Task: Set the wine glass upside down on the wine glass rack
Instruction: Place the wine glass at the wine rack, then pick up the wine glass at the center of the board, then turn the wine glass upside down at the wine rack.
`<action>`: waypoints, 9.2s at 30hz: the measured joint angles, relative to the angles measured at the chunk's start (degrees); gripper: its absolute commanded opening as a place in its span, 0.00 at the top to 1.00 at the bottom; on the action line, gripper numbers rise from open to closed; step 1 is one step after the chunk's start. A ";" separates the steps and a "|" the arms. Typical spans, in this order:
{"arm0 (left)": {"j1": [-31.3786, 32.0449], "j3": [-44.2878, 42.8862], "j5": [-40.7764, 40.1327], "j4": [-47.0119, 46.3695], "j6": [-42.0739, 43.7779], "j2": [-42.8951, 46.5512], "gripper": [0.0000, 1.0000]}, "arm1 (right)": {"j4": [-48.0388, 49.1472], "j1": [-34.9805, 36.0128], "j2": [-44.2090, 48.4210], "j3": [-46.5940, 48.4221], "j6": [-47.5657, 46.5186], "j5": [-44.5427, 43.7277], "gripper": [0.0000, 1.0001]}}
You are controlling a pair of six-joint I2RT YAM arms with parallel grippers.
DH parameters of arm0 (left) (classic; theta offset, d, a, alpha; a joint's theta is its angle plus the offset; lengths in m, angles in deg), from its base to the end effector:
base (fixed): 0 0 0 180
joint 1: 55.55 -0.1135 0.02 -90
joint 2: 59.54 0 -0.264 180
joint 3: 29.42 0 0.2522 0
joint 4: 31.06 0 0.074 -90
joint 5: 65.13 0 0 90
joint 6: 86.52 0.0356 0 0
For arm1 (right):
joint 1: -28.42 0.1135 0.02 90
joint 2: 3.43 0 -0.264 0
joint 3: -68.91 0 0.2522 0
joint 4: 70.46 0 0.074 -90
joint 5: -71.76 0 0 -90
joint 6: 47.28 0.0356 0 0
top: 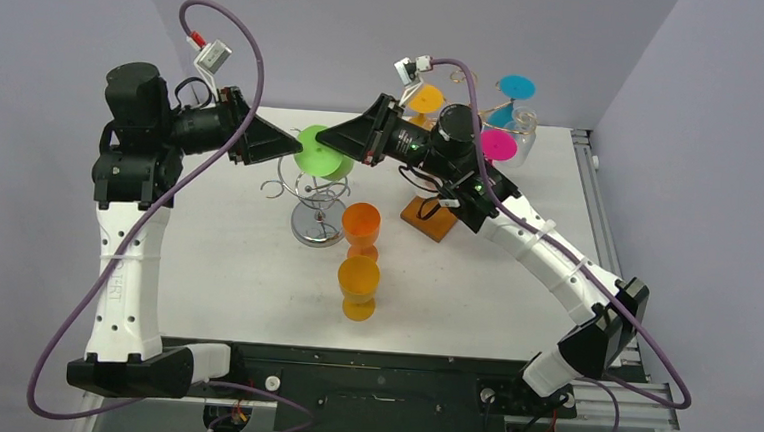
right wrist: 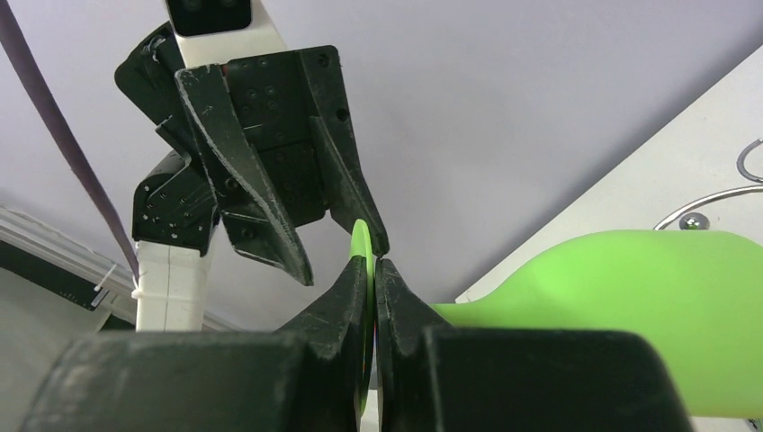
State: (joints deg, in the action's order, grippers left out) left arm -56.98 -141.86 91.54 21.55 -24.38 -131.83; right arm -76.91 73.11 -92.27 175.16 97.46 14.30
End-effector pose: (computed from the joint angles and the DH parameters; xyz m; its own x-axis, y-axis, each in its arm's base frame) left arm 0.2192 -0.0272 0.5086 -0.6049 -0.2002 -0.7707 0.6829 0.3673 -0.6315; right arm 0.2406 0.2650 0.4727 -0.7126 0.2633 -0.6503 -0.6693 0.0224 0.7426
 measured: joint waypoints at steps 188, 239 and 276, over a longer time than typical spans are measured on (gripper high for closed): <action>-7.85 13.49 15.72 -60.67 -26.75 6.05 0.04 | 6.19 -5.05 26.03 -20.65 6.49 -7.63 1.00; 8.52 10.54 -12.76 -18.73 -1.20 10.80 0.20 | -13.38 21.90 27.93 -10.19 -36.68 -56.70 1.00; 9.60 2.16 -22.77 -18.10 42.10 13.38 1.00 | -40.11 24.55 31.47 -1.33 -38.36 -46.56 0.22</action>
State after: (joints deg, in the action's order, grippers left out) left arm -47.39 -139.69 68.77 3.46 17.72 -118.45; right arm -117.02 97.66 -60.79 173.83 59.10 -32.26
